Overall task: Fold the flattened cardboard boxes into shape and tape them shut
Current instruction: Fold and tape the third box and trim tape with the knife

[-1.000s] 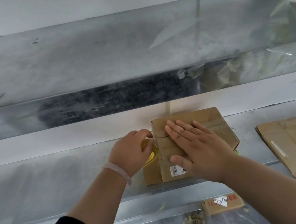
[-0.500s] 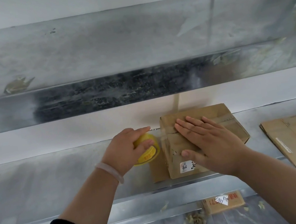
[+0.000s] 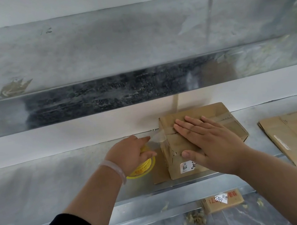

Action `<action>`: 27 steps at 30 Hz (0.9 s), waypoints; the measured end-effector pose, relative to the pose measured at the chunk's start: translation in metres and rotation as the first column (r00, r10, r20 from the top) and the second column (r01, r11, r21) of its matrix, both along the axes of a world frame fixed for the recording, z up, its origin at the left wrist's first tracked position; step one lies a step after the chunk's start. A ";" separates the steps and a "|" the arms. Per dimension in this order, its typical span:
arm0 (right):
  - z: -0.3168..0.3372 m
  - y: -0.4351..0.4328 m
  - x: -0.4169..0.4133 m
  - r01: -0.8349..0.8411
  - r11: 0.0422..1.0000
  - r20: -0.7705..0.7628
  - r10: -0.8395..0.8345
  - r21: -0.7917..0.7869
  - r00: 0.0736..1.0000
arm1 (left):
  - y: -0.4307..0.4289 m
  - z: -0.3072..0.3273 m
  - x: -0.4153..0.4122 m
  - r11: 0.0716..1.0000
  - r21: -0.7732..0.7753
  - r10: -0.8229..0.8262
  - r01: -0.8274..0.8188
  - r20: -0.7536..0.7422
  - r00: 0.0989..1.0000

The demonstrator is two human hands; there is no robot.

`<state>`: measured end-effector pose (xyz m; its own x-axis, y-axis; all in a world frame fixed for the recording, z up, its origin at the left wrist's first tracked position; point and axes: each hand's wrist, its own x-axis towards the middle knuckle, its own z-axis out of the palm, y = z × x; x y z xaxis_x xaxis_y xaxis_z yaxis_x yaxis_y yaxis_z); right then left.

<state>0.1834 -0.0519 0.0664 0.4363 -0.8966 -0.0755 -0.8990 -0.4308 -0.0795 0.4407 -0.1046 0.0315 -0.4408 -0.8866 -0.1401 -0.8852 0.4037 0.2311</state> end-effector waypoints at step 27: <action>-0.007 0.000 -0.002 -0.015 0.997 0.021 0.016 -0.077 1.000 | 0.030 -0.007 -0.016 0.961 0.067 0.263 -0.267 -0.506 0.821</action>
